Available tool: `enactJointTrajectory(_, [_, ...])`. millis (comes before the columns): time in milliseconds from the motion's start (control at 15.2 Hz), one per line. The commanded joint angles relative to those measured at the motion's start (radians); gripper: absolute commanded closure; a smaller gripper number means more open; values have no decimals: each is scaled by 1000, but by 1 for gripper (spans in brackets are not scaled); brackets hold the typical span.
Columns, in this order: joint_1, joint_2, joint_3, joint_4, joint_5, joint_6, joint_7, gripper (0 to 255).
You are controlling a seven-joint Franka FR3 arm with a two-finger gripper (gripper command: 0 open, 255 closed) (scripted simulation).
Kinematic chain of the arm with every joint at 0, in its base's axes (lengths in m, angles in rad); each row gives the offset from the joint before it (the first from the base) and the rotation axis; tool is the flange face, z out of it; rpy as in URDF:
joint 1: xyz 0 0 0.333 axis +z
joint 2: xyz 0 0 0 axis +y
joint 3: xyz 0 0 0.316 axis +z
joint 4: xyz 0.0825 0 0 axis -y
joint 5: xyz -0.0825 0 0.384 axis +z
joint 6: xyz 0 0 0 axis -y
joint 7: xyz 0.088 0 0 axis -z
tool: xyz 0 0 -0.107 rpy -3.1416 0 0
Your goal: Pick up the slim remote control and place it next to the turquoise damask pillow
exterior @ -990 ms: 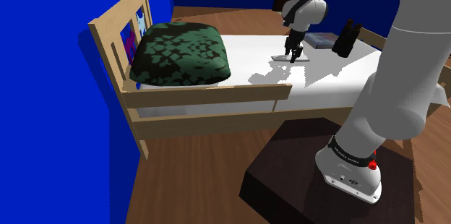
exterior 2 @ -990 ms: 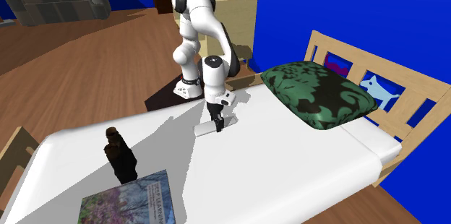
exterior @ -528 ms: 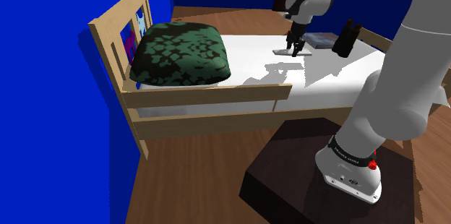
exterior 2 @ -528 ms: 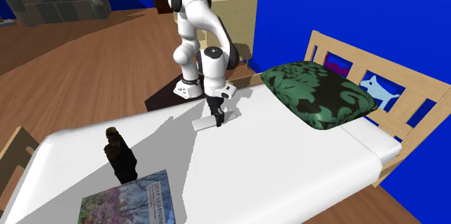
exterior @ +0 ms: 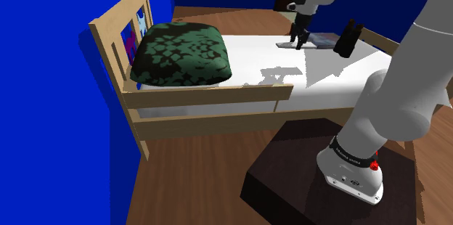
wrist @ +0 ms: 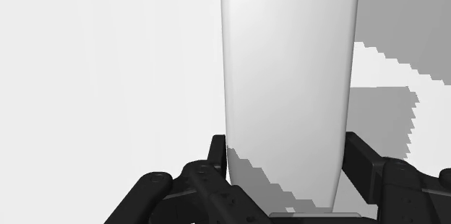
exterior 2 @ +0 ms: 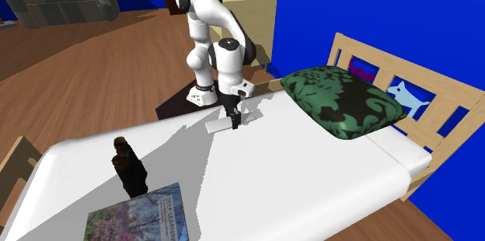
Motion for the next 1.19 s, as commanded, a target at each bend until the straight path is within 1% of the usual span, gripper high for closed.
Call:
enactJointTrajectory(0, [2, -18, -1, 16, -18, -26, 11, 255])
enactJointTrajectory(528, [10, -74, 7, 88, -69, -131, 48, 255])
enactJointTrajectory(1122, [14, -110, 18, 185, -97, -251, 68, 255])
